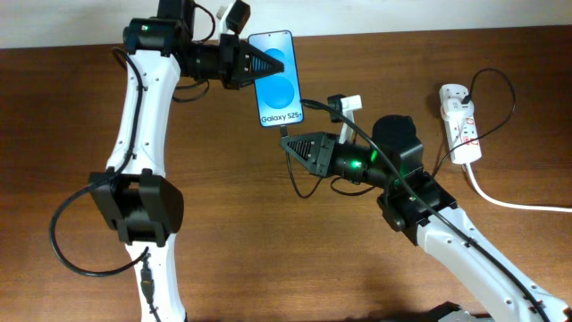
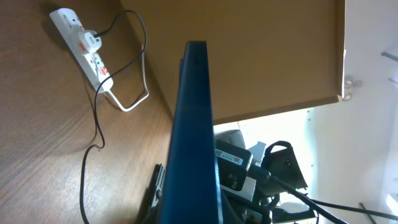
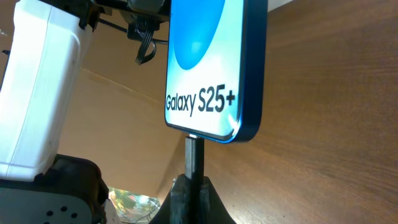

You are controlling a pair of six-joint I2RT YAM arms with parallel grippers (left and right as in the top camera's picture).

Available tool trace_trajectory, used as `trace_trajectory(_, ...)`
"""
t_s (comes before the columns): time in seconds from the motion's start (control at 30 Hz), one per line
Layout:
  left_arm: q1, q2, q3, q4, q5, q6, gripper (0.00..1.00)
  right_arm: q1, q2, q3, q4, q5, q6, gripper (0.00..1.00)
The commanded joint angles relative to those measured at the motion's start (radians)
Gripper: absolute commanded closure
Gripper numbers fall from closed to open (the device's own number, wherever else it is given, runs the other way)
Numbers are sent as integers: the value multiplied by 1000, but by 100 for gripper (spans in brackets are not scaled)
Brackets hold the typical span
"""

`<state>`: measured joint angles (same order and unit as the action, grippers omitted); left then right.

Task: Plug charger to phone and switch on socket
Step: 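Lower the phone with the left gripper onto the upright plug, then lay the connected phone flat on the table and release both grippers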

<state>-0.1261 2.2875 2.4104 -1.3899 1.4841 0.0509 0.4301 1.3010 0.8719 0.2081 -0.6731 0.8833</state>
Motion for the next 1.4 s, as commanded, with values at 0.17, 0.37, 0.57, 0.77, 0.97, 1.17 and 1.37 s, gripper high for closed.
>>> trace_trajectory(0.17, -51, 2, 9, -18, 38, -5, 100, -45, 4, 9, 76, 105, -6, 96)
trace_trajectory(0.37, -41, 2, 9, -16, 38, -6, 100, -45, 3, 9, -6, 53, -6, 64)
trace_trajectory(0.57, -40, 2, 9, 9, -63, -6, 100, -45, 3, 9, -8, 26, -7, 29)
trace_trajectory(0.77, -39, 4, -55, -73, -547, 14, 100, -54, 3, 9, -148, 27, -42, 17)
trace_trajectory(0.97, -39, 5, -377, 98, -579, 0, 100, -51, 4, 9, -355, 60, -109, 16)
trace_trajectory(1.17, -31, 9, -441, 236, -713, -93, 100, -51, 4, 9, -444, 84, -128, 16)
trace_trajectory(1.37, -30, 84, -444, 278, -723, -93, 100, -51, 4, 9, -467, 84, -151, 16)
